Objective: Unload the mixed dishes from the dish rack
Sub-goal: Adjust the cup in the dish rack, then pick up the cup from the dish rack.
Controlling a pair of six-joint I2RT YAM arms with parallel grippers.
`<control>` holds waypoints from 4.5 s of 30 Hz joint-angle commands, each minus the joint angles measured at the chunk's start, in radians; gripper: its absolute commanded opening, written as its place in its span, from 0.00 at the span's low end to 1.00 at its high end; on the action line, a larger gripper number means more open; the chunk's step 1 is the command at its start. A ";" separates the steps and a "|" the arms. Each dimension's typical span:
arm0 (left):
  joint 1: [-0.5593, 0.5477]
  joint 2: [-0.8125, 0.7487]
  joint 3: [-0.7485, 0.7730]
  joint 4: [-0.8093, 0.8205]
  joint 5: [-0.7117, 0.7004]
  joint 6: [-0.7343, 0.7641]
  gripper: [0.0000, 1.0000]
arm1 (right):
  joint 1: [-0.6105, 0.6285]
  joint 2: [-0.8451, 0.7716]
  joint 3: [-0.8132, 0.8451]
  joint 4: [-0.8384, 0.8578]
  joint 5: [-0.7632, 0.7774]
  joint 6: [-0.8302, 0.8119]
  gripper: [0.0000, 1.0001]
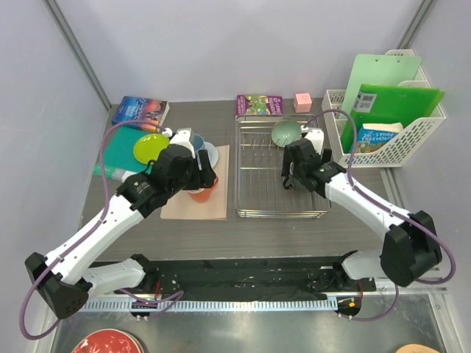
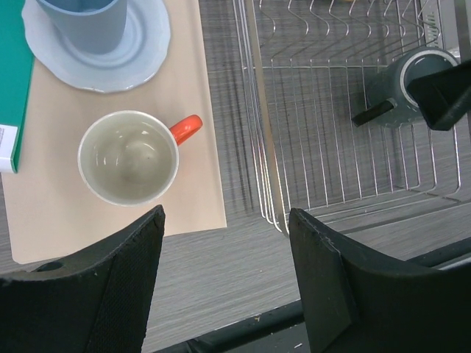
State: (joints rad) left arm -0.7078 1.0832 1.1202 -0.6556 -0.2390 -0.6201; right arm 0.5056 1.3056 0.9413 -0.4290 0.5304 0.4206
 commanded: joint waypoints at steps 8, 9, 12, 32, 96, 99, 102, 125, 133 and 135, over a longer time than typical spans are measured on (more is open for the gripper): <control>-0.005 -0.077 -0.049 0.056 0.009 -0.007 0.68 | 0.047 0.063 0.083 -0.030 0.117 -0.028 1.00; -0.007 -0.081 -0.053 0.057 0.009 -0.007 0.68 | 0.047 0.046 0.070 -0.027 0.126 -0.035 1.00; -0.007 -0.083 -0.062 0.063 0.013 -0.012 0.69 | 0.047 0.020 0.028 -0.010 0.141 -0.075 1.00; -0.015 0.001 -0.095 0.122 0.066 -0.044 0.68 | 0.048 0.250 0.093 0.047 -0.013 -0.054 0.95; -0.027 0.066 -0.122 0.208 0.101 -0.044 0.66 | 0.053 0.009 0.114 0.155 -0.146 -0.163 1.00; -0.028 0.072 -0.119 0.202 0.096 -0.050 0.67 | 0.054 0.023 0.145 0.086 -0.127 -0.122 1.00; -0.032 0.067 -0.115 0.188 0.083 -0.053 0.66 | 0.071 0.023 0.151 0.007 -0.074 -0.015 1.00; -0.032 0.003 -0.227 0.198 -0.098 -0.296 0.63 | 0.218 -0.026 -0.012 0.007 -0.017 0.633 0.76; -0.033 -0.132 -0.342 0.269 -0.174 -0.420 0.63 | 0.264 0.050 0.011 0.049 0.052 0.751 0.70; -0.033 -0.144 -0.350 0.269 -0.190 -0.418 0.63 | 0.281 0.081 0.027 0.047 0.062 0.753 0.70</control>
State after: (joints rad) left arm -0.7376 0.9771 0.7784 -0.4583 -0.3573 -0.9905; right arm 0.7601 1.3407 0.9184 -0.4232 0.5224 1.1084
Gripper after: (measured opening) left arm 0.632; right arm 0.700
